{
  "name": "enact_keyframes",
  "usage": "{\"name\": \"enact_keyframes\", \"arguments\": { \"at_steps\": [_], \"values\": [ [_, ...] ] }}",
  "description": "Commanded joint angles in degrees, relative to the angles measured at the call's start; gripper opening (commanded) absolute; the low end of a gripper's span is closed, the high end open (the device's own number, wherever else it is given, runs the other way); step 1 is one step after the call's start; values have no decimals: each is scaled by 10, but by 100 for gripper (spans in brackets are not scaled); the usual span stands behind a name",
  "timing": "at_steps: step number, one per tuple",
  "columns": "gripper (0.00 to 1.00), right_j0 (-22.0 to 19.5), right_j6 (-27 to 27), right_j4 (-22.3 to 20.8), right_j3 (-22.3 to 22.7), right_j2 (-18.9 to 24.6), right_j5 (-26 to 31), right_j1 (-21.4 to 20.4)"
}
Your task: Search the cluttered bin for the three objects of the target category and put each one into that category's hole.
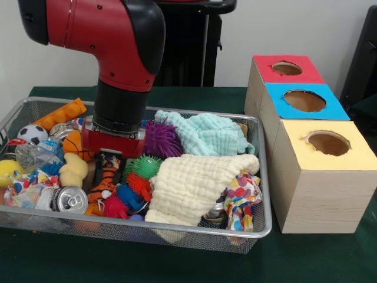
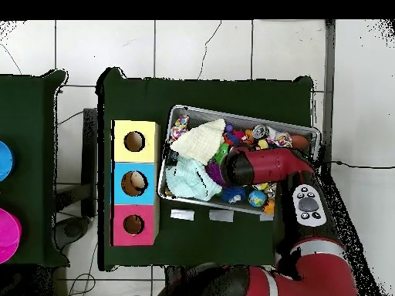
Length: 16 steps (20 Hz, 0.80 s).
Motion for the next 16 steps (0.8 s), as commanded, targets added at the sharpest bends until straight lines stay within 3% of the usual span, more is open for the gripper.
{"name": "enact_keyframes", "arguments": {
  "at_steps": [1, 7, 9, 12, 16],
  "values": [
    [0, 28, 7, -29, -11, -1, 17, 45],
    [0, 35, 23, -31, 18, -12, -26, 18],
    [0, 43, 18, -30, 38, -18, -19, -13],
    [0, 58, -1, -15, 83, -18, 19, -92],
    [0, 72, -16, -4, 98, -20, 50, -140]
  ]
}}
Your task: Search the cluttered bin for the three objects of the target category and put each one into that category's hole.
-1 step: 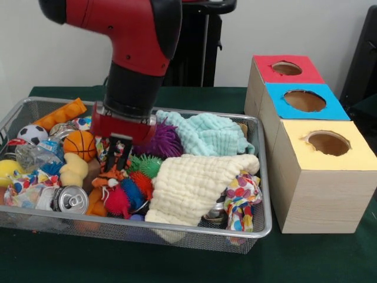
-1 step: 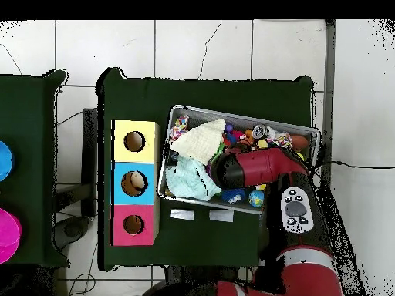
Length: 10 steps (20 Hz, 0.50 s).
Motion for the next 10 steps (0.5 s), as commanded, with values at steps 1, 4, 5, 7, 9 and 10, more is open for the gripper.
{"name": "enact_keyframes", "arguments": {
  "at_steps": [1, 4, 5, 7, 9, 10],
  "values": [
    [0, 28, -19, -4, 68, 10, 54, -95],
    [0, 22, -32, 0, 74, 19, 63, -107],
    [0, 21, -33, 2, 75, 22, 68, -108],
    [0, 10, -38, 25, 99, 38, 93, -120],
    [0, 7, -25, 60, 126, 50, 126, -133],
    [0, 6, -19, 74, 137, 54, 136, -137]
  ]
}}
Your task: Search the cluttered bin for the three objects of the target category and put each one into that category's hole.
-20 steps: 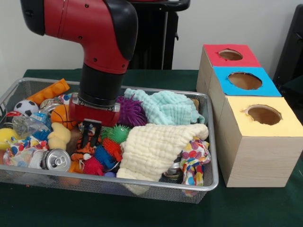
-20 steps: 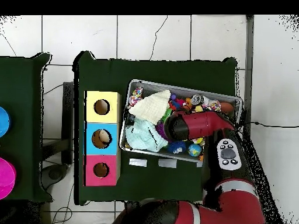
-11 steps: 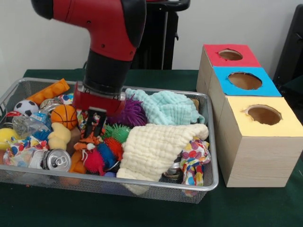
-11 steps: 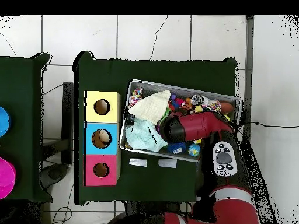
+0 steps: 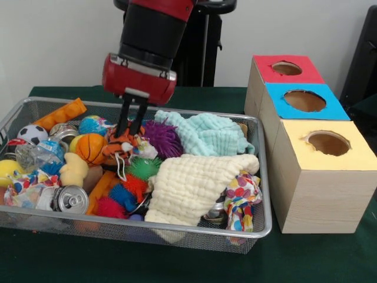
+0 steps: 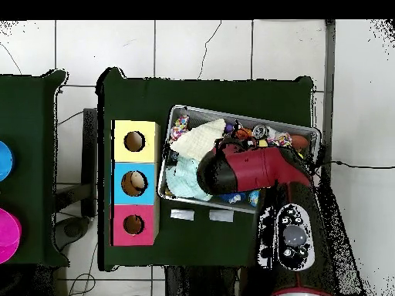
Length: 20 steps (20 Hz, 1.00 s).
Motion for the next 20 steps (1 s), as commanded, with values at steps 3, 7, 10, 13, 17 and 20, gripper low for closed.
{"name": "enact_keyframes", "arguments": {
  "at_steps": [3, 7, 10, 13, 17, 20],
  "values": [
    [0, -5, -2, 82, 113, 50, 149, -46],
    [0, 4, 19, 125, 127, 48, 197, -40],
    [0, 16, 38, 153, 145, 42, 222, -45],
    [0, 27, 51, 168, 157, 36, 226, -50],
    [0, 34, 60, 183, 167, 31, 221, -44],
    [0, 31, 56, 185, 172, 30, 195, -33]
  ]
}}
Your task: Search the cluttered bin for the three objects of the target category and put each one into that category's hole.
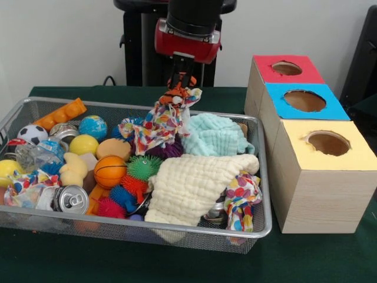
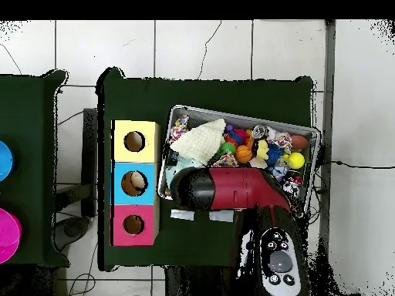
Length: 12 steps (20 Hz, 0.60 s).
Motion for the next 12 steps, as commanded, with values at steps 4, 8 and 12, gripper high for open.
{"name": "enact_keyframes", "arguments": {
  "at_steps": [4, 8, 12],
  "values": [
    [0, -7, 36, -24, 33, 32, -99, 54],
    [0, -21, 18, -66, 8, 33, -185, 87],
    [0, -31, 4, -90, 5, 37, -230, 91]
  ]
}}
